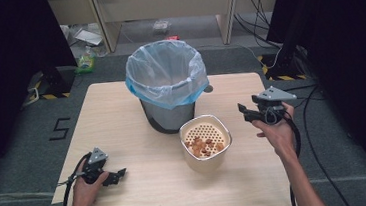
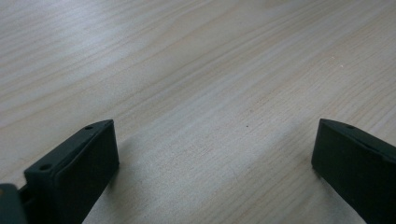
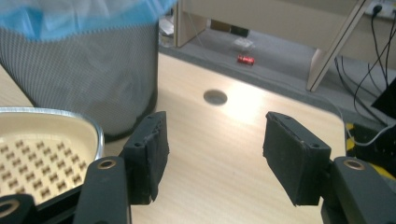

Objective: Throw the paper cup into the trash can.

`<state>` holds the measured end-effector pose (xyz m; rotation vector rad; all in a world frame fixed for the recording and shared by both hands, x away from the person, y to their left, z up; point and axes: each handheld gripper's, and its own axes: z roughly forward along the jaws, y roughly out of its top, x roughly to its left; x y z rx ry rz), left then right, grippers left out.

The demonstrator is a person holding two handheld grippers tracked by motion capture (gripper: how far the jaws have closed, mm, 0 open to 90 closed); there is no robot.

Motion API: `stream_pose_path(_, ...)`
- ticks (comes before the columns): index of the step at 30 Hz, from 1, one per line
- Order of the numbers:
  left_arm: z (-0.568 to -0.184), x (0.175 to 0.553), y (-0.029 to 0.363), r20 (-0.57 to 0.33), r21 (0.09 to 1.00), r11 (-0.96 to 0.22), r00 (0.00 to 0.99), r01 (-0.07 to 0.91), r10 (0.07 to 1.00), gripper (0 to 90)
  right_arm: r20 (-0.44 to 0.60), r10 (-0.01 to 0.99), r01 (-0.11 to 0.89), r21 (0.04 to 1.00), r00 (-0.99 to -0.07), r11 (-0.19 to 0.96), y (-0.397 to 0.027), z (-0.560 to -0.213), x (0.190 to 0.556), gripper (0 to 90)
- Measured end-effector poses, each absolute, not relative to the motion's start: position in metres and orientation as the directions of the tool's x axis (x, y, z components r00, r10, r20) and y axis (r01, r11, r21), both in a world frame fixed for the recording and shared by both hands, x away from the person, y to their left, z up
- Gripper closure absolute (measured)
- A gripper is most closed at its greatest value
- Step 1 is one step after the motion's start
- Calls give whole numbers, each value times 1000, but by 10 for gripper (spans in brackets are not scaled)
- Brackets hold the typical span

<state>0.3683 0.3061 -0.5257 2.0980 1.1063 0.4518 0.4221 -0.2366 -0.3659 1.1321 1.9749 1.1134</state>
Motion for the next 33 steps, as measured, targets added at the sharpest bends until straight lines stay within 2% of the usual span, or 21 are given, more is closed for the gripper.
stream_pose_path(22, -526, 368, 306, -21, 728, -380, 572, 571, 820, 0, -45, 899, 476, 836, -436, 273, -250, -451, 388, 359)
stream_pose_path(28, -526, 368, 306, -20, 728, -380, 572, 571, 820, 0, -42, 893, 530, 792, -448, 303, -248, -479, 384, 354)
stream_pose_path(33, -526, 368, 306, -20, 728, -380, 572, 571, 820, 0, -36, 894, 559, 769, -447, 311, -247, -488, 384, 347)
